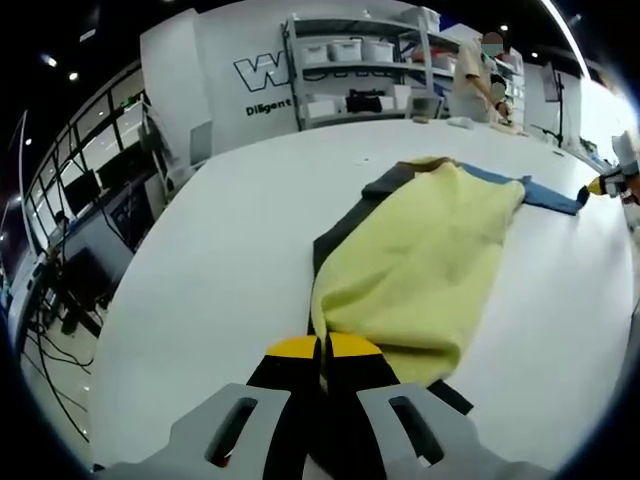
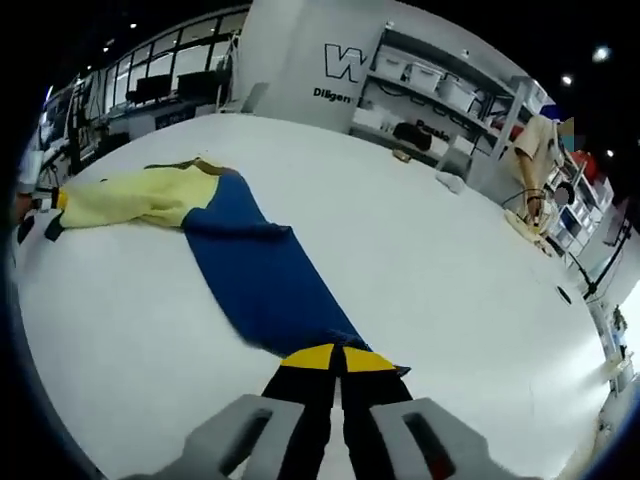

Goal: Fold the garment on the visible template until the final outline fits inside the template.

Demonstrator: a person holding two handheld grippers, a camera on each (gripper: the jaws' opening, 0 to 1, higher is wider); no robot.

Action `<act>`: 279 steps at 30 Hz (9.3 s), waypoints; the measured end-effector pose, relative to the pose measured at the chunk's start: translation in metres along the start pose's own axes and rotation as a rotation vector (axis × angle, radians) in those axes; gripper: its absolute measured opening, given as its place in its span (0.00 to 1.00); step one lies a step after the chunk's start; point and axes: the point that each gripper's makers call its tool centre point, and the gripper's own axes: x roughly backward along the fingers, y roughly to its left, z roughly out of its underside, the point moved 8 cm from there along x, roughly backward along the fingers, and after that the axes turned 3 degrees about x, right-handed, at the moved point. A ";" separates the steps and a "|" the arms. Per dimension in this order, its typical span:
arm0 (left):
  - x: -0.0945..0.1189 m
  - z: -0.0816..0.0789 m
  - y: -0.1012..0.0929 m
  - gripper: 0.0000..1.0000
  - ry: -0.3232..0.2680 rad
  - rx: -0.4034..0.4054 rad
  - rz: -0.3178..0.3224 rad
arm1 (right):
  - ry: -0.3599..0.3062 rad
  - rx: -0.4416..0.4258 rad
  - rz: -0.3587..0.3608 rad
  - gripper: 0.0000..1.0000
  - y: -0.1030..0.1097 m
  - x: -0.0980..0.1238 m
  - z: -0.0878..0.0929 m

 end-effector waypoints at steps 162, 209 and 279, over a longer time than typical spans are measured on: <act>-0.128 -0.226 -0.089 0.00 -0.079 0.167 0.388 | -0.432 0.512 -0.625 0.05 0.262 0.020 -0.177; -0.174 -0.189 -0.061 0.00 -0.019 0.202 0.376 | -0.346 0.700 -0.704 0.06 0.375 -0.125 -0.185; 0.004 -0.203 -0.031 0.00 -0.145 0.058 0.309 | -0.625 0.627 -0.594 0.00 0.230 0.050 -0.186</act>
